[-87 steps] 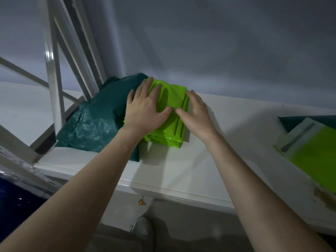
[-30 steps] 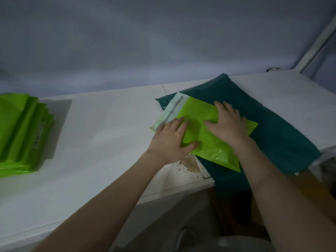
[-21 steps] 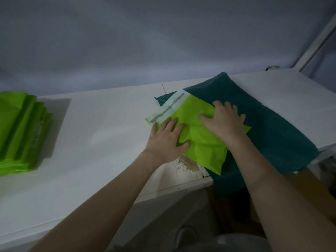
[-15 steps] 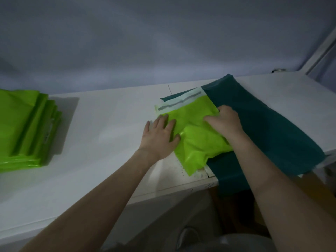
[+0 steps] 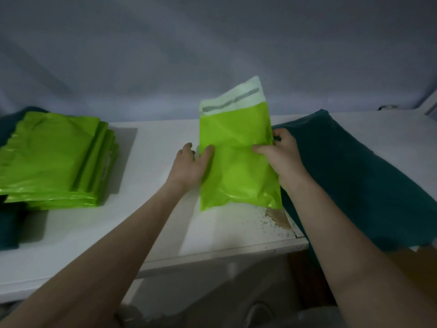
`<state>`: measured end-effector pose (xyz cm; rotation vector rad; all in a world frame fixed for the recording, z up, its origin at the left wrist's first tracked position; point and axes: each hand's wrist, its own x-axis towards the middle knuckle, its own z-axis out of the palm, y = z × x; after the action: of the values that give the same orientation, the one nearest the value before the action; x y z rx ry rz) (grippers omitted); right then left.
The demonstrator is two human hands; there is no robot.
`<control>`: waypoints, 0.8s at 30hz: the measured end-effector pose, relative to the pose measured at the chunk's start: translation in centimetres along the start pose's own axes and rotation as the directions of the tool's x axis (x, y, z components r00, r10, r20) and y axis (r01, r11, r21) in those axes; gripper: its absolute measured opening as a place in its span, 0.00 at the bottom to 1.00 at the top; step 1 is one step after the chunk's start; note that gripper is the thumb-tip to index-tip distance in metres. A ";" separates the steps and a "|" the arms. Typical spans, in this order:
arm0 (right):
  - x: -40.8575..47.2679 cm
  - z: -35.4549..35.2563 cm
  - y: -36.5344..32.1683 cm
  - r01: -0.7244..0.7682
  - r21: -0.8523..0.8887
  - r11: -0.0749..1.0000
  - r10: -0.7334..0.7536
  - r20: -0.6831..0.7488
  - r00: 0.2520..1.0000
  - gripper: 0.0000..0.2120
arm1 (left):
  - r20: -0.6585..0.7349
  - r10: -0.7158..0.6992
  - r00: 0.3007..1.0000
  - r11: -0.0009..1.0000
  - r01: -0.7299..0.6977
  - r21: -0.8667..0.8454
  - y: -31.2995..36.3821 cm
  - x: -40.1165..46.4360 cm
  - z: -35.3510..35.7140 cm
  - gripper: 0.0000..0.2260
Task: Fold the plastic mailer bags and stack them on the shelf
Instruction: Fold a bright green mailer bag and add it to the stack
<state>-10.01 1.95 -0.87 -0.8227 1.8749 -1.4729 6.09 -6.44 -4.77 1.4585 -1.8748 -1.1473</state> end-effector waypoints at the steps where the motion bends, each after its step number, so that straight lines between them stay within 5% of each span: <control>1: -0.1 0.5 -0.2 -0.003 0.052 0.999 0.003 -0.003 1.000 0.17 | 0.030 -0.068 0.997 0.990 0.071 -0.125 0.1 0.0 -0.6 0.32; 6: -0.3 2.9 -1.0 0.002 0.182 0.983 0.003 -0.028 1.000 0.23 | 0.159 -0.151 0.976 0.849 0.210 -0.486 0.1 -0.9 -3.7 0.14; 11: -0.5 5.5 -1.4 0.001 0.231 0.973 0.003 -0.015 1.000 0.22 | 0.197 -0.069 0.978 0.810 0.170 -0.561 -0.7 -1.7 -6.1 0.10; 24: -0.6 9.9 -1.1 0.023 0.211 0.977 -0.043 0.087 0.995 0.16 | 0.078 -0.113 0.991 0.733 0.136 -0.666 -2.5 -1.2 -9.7 0.13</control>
<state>-1.78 -3.72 -1.70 -0.8086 1.6135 -1.5945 15.49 -8.57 -1.70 1.1416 -1.1656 -1.6933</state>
